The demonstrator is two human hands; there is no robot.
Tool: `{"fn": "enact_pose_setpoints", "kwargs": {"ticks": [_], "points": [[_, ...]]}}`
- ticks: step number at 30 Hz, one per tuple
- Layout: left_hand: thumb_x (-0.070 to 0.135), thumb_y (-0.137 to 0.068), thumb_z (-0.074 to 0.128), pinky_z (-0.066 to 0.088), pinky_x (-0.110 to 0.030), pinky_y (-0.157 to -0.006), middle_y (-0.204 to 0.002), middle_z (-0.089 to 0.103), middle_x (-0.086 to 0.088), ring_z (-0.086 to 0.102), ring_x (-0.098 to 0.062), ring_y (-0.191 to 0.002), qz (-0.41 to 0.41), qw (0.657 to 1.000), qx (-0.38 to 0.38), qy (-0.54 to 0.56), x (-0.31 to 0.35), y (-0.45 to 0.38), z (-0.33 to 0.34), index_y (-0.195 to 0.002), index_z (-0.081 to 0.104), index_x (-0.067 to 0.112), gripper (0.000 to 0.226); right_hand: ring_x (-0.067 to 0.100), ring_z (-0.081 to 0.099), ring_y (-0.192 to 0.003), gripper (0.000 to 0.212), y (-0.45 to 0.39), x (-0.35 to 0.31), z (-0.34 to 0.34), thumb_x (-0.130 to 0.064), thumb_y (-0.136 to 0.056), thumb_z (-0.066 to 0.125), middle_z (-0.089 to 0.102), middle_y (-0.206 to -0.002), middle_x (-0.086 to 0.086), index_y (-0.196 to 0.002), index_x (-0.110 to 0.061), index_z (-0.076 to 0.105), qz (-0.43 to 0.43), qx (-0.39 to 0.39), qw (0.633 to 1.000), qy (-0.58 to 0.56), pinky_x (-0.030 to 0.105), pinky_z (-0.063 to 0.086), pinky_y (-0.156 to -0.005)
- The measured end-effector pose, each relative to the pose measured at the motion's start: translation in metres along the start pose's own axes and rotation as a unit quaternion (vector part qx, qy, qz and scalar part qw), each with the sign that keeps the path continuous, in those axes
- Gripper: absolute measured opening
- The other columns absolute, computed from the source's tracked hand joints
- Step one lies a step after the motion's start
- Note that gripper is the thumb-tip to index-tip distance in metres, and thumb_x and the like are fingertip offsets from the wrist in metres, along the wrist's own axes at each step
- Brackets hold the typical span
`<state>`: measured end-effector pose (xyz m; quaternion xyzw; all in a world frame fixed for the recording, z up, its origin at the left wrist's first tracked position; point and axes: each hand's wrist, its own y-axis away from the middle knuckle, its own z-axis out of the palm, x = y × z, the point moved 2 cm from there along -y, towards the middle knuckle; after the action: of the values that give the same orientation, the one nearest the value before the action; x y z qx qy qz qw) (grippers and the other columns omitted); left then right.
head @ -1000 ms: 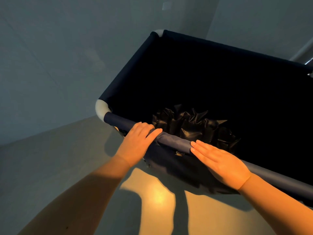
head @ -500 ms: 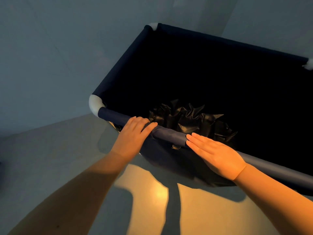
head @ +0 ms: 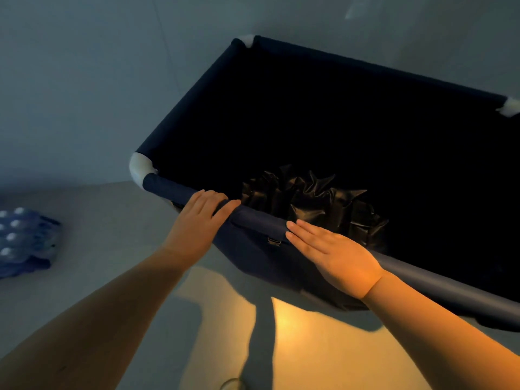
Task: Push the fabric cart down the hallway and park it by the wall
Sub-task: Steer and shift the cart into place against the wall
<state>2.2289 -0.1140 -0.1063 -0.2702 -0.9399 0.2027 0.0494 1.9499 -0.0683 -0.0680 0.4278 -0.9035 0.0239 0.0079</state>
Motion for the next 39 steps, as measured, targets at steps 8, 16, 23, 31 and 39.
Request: {"fn": "enact_pose_setpoints", "kwargs": {"ticks": [8,16,23,31,39], "points": [[0.0,-0.081,0.038,0.034,-0.048,-0.101,-0.11,0.06,-0.02,0.053,-0.039,-0.103,-0.067,0.997,-0.012,-0.034,-0.046,0.07,-0.038,-0.128,0.046,0.01,0.049,0.027,0.041,-0.134,0.077,-0.058,-0.057,0.001,0.006,-0.068,0.07,0.042,-0.146,0.011,-0.139,-0.005,0.043,-0.059,0.012,0.998,-0.003,0.039,0.041,-0.104],[0.001,-0.084,0.035,0.038,-0.049,-0.099,-0.109,0.062,-0.021,0.057,-0.04,-0.101,-0.14,0.986,-0.039,-0.076,-0.063,0.142,-0.081,-0.122,0.059,0.004,0.045,0.025,0.042,-0.133,0.079,-0.092,-0.114,0.002,0.007,-0.064,0.071,0.044,-0.145,0.01,-0.138,-0.006,0.045,-0.127,0.035,0.991,0.007,0.037,0.034,-0.106],[0.001,-0.082,0.036,0.039,-0.05,-0.101,-0.113,0.061,-0.02,0.056,-0.039,-0.106,-0.203,0.972,-0.066,-0.101,-0.036,0.203,-0.108,-0.126,0.057,0.006,0.049,0.024,0.042,-0.133,0.077,-0.081,-0.15,0.006,0.01,-0.067,0.071,0.043,-0.145,0.01,-0.138,-0.005,0.044,-0.184,0.059,0.981,-0.011,0.039,0.04,-0.105],[0.011,-0.088,0.047,0.045,-0.044,-0.093,-0.112,0.064,-0.014,0.061,-0.034,-0.1,-0.173,0.978,-0.066,-0.095,0.002,0.248,-0.129,-0.127,0.056,0.009,0.04,0.023,0.047,-0.129,0.054,-0.051,-0.168,0.004,-0.003,-0.081,0.067,0.05,-0.139,0.013,-0.132,-0.004,0.052,-0.228,0.106,0.968,-0.011,0.035,0.045,-0.102],[0.007,-0.077,0.065,0.024,-0.036,-0.112,-0.156,0.016,-0.009,0.028,-0.023,-0.139,0.105,0.968,-0.213,-0.086,-0.007,0.246,-0.141,-0.148,0.013,0.007,0.088,0.022,0.035,-0.135,0.051,-0.025,-0.155,0.011,-0.012,-0.09,0.042,0.036,-0.147,0.01,-0.141,-0.008,0.033,-0.237,0.085,0.966,0.059,0.034,0.033,-0.108]]}}
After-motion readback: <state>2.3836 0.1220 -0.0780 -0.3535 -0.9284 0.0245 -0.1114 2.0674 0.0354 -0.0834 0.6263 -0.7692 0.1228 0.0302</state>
